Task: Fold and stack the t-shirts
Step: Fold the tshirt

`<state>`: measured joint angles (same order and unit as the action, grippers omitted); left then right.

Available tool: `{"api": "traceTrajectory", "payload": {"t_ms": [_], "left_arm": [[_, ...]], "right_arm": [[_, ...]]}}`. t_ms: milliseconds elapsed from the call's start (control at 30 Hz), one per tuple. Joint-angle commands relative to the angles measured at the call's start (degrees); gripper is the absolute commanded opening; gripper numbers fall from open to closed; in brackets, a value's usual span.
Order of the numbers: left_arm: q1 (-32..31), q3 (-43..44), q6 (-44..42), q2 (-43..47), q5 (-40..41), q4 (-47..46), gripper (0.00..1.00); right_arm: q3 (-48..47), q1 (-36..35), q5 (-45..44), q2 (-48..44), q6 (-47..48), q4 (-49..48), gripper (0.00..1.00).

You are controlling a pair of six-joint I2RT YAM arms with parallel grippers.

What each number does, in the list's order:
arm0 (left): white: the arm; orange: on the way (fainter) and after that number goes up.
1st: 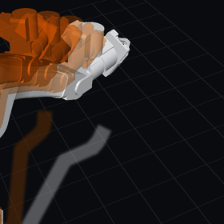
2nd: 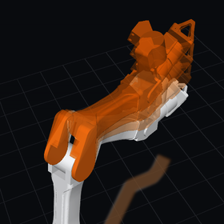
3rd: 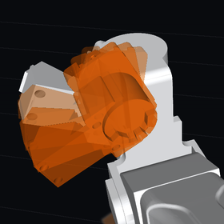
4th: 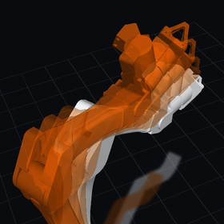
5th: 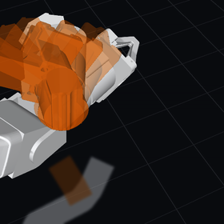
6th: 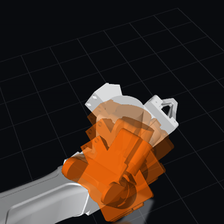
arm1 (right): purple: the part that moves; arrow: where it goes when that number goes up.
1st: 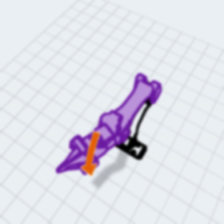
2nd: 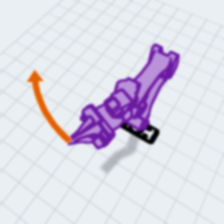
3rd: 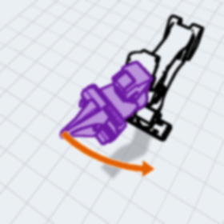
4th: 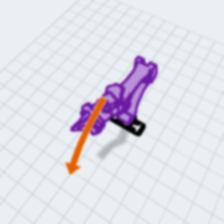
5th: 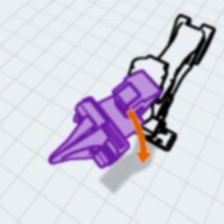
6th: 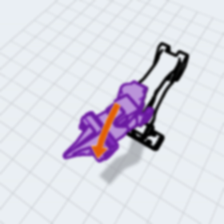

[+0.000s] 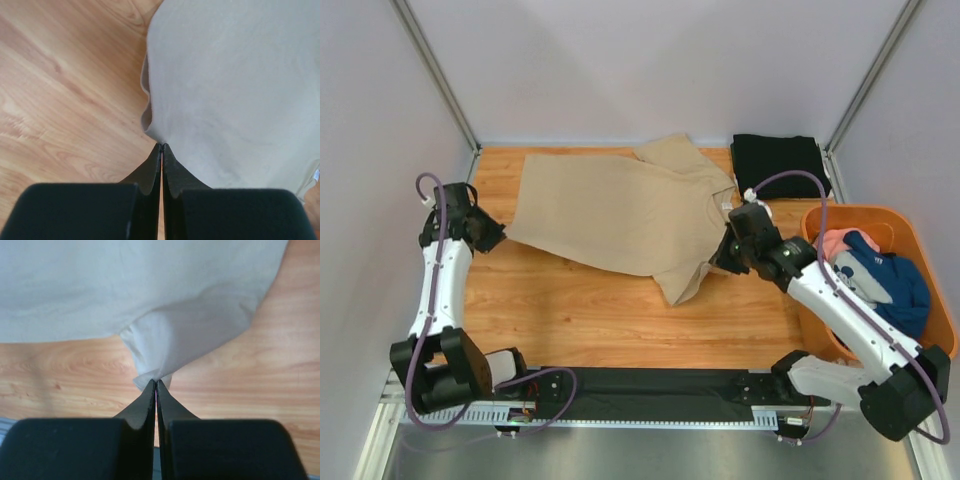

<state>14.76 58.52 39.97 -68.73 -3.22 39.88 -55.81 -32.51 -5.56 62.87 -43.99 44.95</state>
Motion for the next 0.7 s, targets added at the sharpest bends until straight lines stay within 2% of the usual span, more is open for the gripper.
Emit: {"api": "traceTrajectory", "payload": {"t_ms": [0, 300, 667], "left_arm": [[0.26, 4.74, -2.44, -5.17, -2.57, 0.90, 0.00], [0.18, 14.42, -2.26, -22.48, -3.71, 0.82, 0.00], [0.18, 24.87, -1.03, -34.62, -2.67, 3.18, 0.00]], "right_arm": [[-7.89, 2.88, -0.86, 5.40, 5.30, -0.39, 0.00], [-26.62, 12.81, 3.98, 23.69, 10.76, -0.83, 0.00], [-43.84, 17.57, 8.02, 43.29, 13.40, 0.66, 0.00]]}}
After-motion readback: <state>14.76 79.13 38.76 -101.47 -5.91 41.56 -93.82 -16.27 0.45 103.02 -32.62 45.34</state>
